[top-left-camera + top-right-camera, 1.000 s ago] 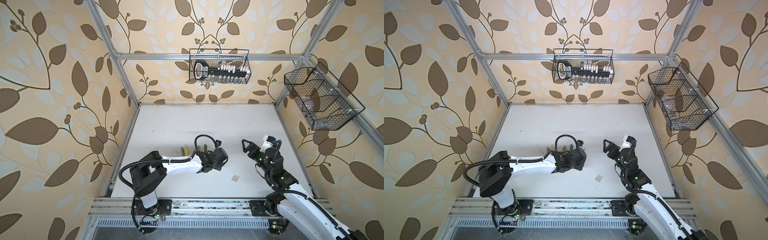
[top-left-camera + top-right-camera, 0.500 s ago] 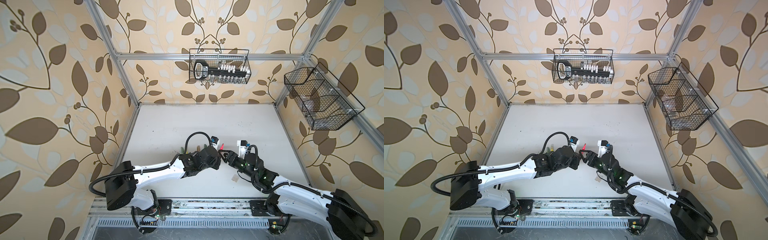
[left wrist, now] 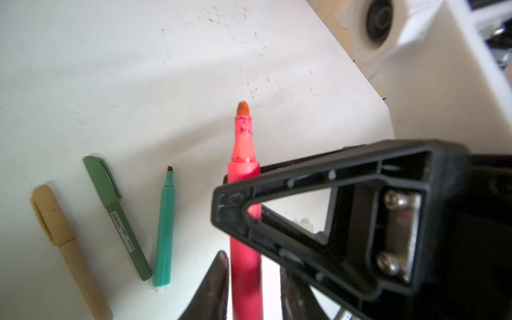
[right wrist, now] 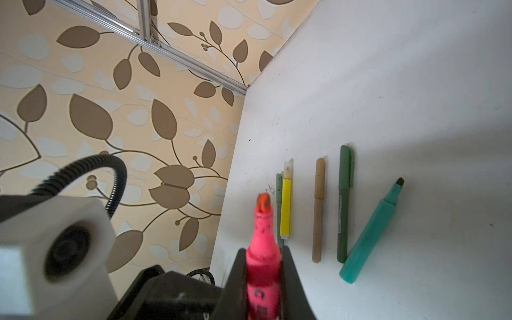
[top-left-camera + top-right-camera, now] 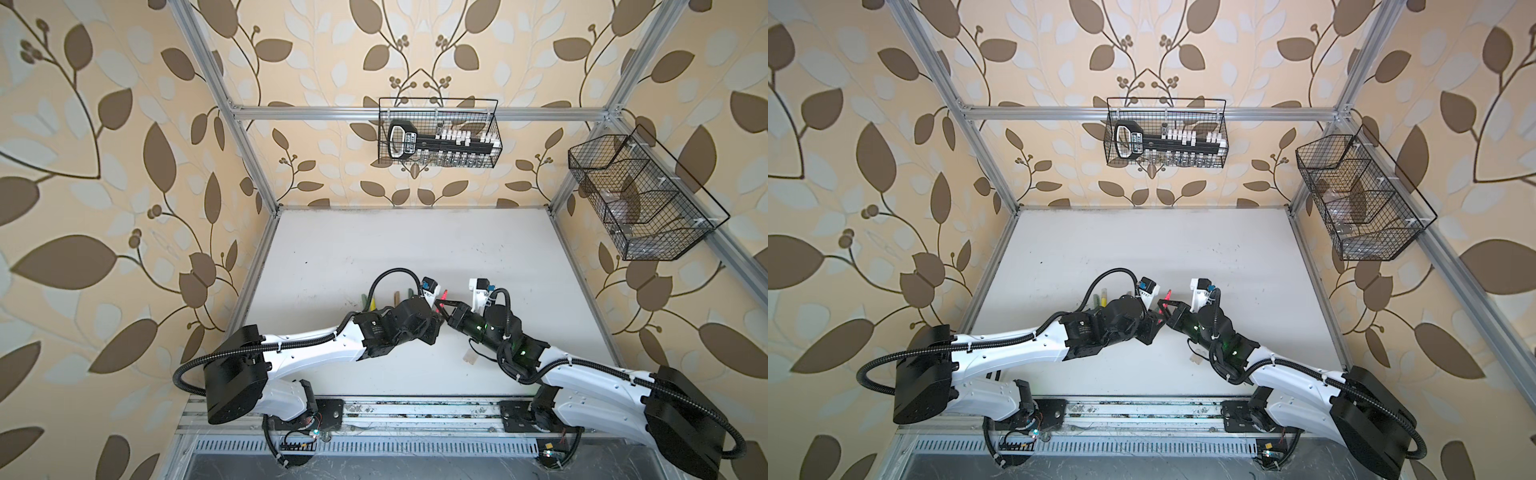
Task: Insert pens into pen caps
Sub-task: Pick up a pen from the center of the table.
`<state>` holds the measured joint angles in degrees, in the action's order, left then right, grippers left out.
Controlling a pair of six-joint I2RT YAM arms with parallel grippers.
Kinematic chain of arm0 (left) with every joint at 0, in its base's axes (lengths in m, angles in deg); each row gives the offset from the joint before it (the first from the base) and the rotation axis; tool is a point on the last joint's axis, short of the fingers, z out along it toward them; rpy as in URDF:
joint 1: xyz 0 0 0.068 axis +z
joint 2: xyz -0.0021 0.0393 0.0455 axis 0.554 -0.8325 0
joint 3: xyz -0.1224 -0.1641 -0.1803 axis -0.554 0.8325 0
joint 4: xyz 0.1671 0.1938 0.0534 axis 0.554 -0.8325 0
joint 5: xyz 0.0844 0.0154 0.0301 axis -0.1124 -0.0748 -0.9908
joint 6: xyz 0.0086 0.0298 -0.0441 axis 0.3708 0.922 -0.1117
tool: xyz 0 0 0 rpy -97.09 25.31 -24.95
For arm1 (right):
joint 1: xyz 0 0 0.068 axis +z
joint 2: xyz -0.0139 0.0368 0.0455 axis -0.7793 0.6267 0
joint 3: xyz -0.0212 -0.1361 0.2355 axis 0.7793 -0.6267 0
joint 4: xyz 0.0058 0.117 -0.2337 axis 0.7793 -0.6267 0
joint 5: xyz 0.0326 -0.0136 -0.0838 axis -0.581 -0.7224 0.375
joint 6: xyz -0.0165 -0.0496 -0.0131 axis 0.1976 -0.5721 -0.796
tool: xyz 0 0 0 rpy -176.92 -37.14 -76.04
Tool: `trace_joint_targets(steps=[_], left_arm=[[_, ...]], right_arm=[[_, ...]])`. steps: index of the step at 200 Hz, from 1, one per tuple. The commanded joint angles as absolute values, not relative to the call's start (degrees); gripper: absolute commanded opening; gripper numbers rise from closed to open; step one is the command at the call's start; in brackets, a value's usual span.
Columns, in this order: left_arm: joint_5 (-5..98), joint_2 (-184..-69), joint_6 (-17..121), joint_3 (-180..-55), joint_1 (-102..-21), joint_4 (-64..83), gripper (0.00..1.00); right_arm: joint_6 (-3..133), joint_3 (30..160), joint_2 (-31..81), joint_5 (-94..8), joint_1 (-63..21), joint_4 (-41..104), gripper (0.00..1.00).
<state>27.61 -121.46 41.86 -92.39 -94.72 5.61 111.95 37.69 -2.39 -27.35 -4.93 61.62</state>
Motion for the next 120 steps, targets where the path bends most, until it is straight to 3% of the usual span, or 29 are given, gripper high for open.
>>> trace_joint_targets(steps=[1,29,43,57,75,93,120], left_arm=[[27.7,-122.6,43.2,-93.2,-94.7,8.6,0.33],[26.0,-123.8,42.5,-93.8,-94.6,8.6,0.0],[25.4,-123.3,42.3,-94.2,-94.6,7.8,0.0],[24.2,-122.3,42.0,-94.1,-94.5,7.6,0.0],[22.0,-120.7,41.0,-93.3,-94.2,7.0,0.0],[21.1,-118.1,39.4,-91.8,-92.6,5.1,0.0],[20.5,-110.9,38.5,-87.1,-88.7,1.5,0.0]], right_arm=[[112.5,39.9,-2.0,-26.6,-3.3,63.3,0.0],[112.7,39.5,-2.0,-25.7,-3.0,62.8,0.0],[112.6,39.5,-2.7,-24.8,-3.0,61.0,0.08],[111.3,39.9,-4.1,-24.0,-3.0,58.4,0.3],[109.3,40.9,-7.5,-21.4,-3.0,51.2,0.48],[107.5,42.4,-13.2,-16.5,-2.9,38.5,0.57],[105.7,43.1,-20.9,-12.3,-2.6,22.3,0.61]])
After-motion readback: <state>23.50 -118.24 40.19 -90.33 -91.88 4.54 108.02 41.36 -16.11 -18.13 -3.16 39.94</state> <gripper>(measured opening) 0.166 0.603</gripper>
